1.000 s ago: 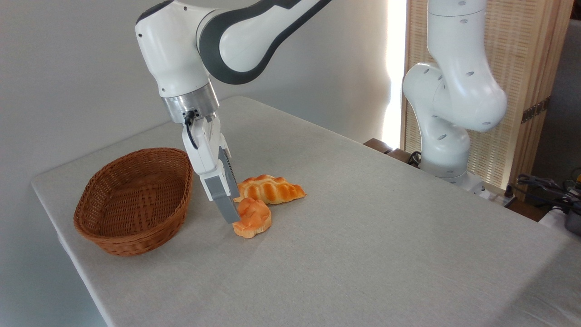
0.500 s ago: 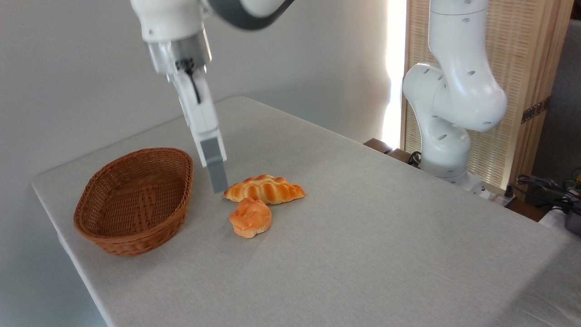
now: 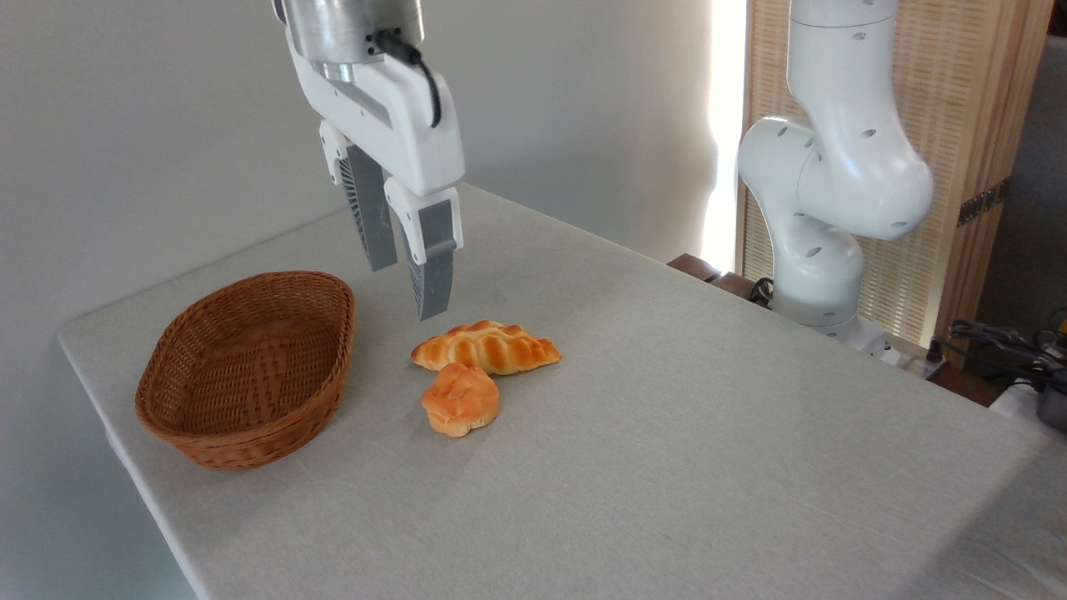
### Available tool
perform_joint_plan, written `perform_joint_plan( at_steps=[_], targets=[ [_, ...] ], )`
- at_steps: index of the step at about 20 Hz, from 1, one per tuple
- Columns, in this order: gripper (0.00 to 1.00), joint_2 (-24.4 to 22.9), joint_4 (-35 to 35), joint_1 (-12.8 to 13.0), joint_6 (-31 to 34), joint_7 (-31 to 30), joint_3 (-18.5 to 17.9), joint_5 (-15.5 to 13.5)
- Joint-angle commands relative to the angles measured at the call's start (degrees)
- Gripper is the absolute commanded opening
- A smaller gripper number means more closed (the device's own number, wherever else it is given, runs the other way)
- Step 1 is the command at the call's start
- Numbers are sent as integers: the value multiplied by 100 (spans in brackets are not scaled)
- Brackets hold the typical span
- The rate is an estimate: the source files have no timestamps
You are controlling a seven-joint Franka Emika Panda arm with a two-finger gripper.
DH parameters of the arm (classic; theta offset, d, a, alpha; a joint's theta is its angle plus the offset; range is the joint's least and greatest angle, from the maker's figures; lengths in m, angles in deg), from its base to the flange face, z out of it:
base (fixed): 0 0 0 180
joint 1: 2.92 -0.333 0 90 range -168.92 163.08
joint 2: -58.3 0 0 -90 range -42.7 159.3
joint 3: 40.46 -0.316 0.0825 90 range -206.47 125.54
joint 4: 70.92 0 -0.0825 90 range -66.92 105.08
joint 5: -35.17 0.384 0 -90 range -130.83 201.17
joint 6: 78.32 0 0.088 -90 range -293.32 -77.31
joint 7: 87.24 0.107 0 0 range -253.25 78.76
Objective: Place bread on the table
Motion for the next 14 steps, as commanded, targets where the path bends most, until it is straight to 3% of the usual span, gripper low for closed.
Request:
perform_joint_plan(
  at_steps=[1, 8, 14],
  targets=[
    [100, -173, -155, -452, 159, -162, 307, -158],
    [100, -183, -111, -470, 132, -162, 289, -79],
    [100, -183, -85, -470, 194, -162, 527, 351]
  ],
)
